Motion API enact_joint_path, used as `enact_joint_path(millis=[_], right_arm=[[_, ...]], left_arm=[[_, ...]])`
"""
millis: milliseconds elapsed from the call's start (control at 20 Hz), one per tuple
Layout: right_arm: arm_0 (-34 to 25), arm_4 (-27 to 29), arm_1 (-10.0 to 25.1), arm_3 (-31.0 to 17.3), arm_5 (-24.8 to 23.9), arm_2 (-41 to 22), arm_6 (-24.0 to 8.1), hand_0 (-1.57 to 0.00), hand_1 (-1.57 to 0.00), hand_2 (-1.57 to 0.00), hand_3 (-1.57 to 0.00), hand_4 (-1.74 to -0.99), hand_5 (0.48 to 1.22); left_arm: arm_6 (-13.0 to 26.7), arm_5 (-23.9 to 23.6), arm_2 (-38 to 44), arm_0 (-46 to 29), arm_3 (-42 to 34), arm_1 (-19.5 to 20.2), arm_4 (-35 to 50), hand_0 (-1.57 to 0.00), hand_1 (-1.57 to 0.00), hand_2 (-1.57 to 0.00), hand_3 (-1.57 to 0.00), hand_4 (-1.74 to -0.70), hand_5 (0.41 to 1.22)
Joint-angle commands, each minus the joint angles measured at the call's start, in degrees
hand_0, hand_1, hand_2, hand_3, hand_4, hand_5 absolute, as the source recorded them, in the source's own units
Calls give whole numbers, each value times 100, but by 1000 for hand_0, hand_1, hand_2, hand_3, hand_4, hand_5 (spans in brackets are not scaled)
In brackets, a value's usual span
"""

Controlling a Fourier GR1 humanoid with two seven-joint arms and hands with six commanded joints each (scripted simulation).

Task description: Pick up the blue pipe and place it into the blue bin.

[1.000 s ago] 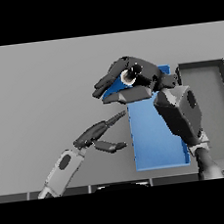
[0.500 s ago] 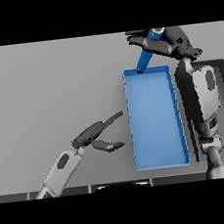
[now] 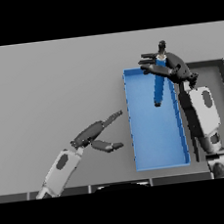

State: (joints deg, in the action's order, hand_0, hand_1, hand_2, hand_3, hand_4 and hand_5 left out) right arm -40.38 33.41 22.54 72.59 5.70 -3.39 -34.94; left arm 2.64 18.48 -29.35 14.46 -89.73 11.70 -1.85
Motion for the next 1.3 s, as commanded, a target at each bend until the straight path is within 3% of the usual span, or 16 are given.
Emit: enact_joint_path(millis=[0, 150, 200, 250, 300, 400, 500, 550, 700, 950, 1050, 1250], right_arm=[[102, 101, 89, -52, -89, -211, 0, -1571, -1571, -1571, -1571, -1694, 1124], [492, 320, 400, -212, -127, -887, 0, -1571, -1571, -1571, -1571, -1591, 1114], [476, 596, 626, -352, -304, -1298, 0, -1571, -1571, -1571, -1330, -1599, 1110], [414, 842, 748, -504, -563, -1695, 0, -1563, -1459, -1393, -1122, -1547, 1133], [385, 1278, 984, -567, -748, -2111, 0, -1306, -1167, -1114, -897, -1503, 1150], [61, 2123, 1384, -833, -1042, -3037, 0, -836, -746, -712, -574, -1392, 1176], [-147, 2443, 1537, -842, -948, -3544, 0, -534, -477, -456, -367, -1285, 1141], [-182, 2521, 1670, -764, -937, -3814, 0, -427, -382, -364, -293, -1242, 1081], [-311, 2010, 1806, -722, -786, -4158, 59, -218, -195, -186, -150, -1165, 924], [-384, 1464, 1740, -1007, -718, -4411, 372, -71, -63, -60, -48, -1125, 764], [-437, 1371, 1695, -1049, -811, -4463, 321, -45, -40, -38, -31, -1124, 717], [-383, 1461, 1685, -1070, -766, -4373, 526, -18, -16, -15, -12, -1123, 689]], left_arm=[[56, -8, 7, 15, 20, -9, 1, 1, 1, 1, 1, -881, 463], [100, -42, -23, -35, -52, -47, 8, 1, 1, 1, 1, -884, 460], [103, -13, -46, -50, -50, -49, 18, 1, 1, 1, 1, -885, 457], [201, -24, -36, 23, 6, -81, 5, 1, 1, 1, 1, -886, 455], [203, -24, -12, 43, 38, -59, -1, 1, 1, 1, 1, -886, 453], [183, -43, -32, 23, -7, -86, -3, 1, 1, 1, 1, -885, 453], [197, -38, -65, -61, -24, -72, -15, 1, 1, 1, 1, -888, 453], [235, -21, -18, -36, -25, -47, 33, 1, 1, 1, 1, -889, 453], [139, 17, 3, -37, 9, -6, 49, 1, 1, 1, 1, -895, 453], [106, -14, -34, -74, -45, -53, 39, 1, 1, 1, 1, -905, 455], [181, -41, -54, -39, -17, -117, 17, 1, 1, 1, 1, -912, 458], [148, -19, -40, -39, 78, -98, 7, 1, 1, 1, 1, -916, 464]])
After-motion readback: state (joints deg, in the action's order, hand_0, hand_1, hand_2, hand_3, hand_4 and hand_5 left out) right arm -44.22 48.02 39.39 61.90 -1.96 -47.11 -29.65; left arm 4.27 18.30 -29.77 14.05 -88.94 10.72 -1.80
